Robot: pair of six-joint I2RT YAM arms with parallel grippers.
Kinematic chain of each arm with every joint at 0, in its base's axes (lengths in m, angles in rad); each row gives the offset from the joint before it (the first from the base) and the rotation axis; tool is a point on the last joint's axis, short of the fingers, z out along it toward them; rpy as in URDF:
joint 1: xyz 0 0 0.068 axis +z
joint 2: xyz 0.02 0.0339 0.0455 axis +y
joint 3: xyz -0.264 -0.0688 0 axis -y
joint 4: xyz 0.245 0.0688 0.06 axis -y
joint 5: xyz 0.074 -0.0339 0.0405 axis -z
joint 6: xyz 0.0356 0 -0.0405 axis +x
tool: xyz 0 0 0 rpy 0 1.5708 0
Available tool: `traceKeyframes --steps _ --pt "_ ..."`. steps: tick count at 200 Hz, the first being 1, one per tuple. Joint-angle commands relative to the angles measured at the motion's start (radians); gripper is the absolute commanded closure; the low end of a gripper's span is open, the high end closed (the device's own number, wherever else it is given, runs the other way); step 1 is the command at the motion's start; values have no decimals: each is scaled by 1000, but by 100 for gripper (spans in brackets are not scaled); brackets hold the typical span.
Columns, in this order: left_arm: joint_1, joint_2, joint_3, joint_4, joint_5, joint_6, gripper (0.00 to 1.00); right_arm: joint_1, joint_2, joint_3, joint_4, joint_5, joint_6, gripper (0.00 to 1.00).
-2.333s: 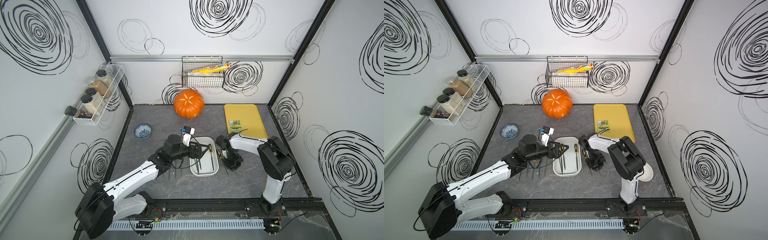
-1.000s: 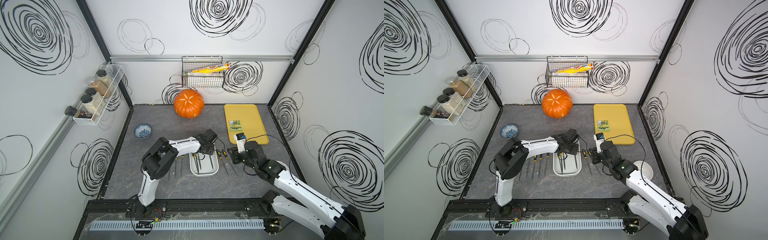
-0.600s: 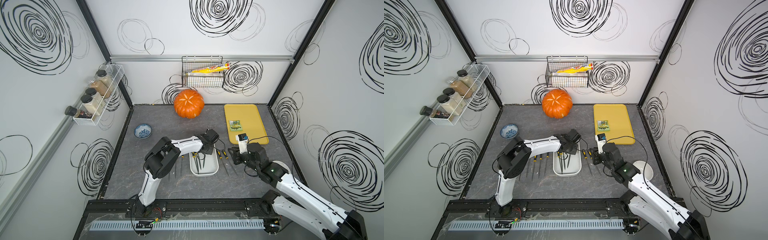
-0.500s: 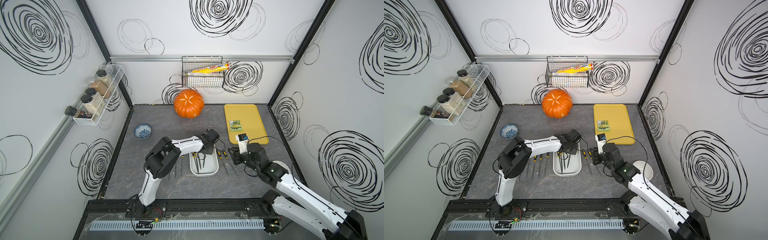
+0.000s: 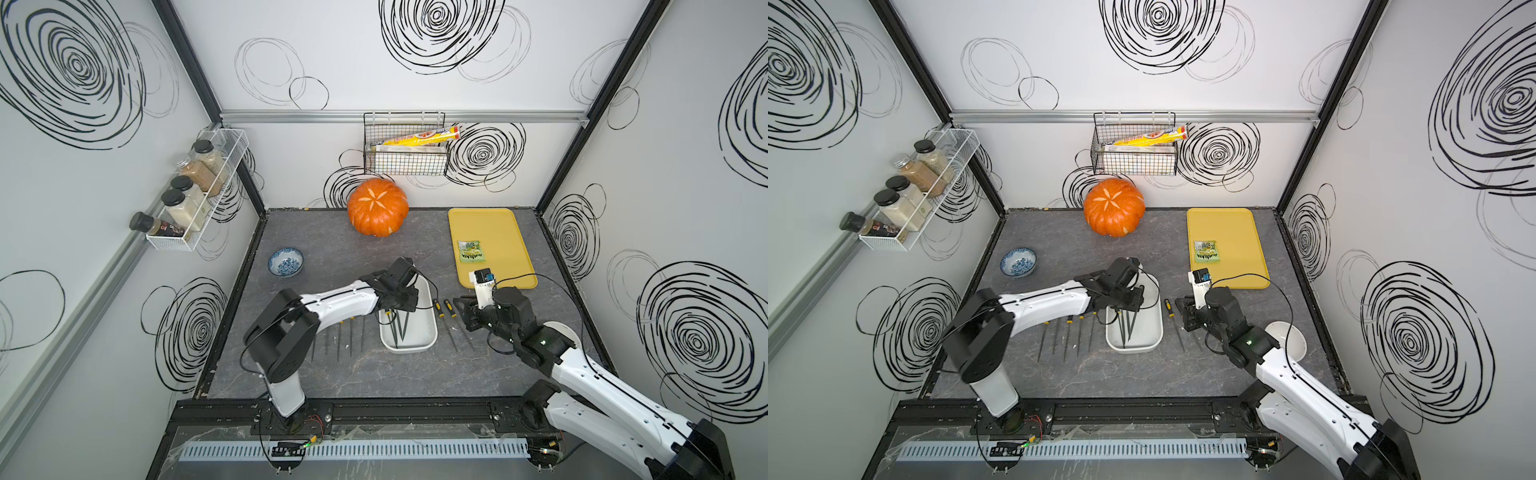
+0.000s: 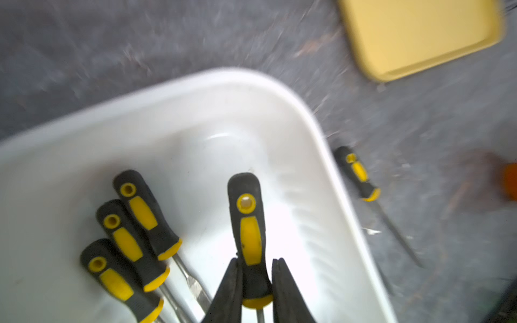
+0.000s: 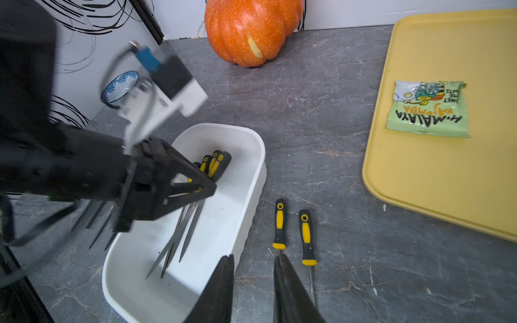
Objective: Take the file tool out of the storage box
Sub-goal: Pick up the file tool from the storage box.
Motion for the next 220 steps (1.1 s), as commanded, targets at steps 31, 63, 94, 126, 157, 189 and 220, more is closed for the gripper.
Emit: traceKeyframes --steps 31,63,94,126,157,189,220 --pt "32 -265 -232 448 263 -38 92 1 74 -34 200 -419 -7 52" --pt "28 -356 -298 556 348 -32 94 4 184 -8 323 -748 17 38" --pt "9 -404 -334 595 364 -35 94 11 248 -26 463 -800 93 38" --pt "-19 -395 -315 545 327 -3 95 39 294 -21 521 -770 131 42" --pt "-42 -388 -304 528 302 14 94 53 347 -4 513 -780 129 55" --pt "-43 -406 -309 517 268 24 94 53 366 -24 538 -784 134 68" --pt "-46 -412 -312 518 257 29 94 53 371 -29 559 -788 134 77"
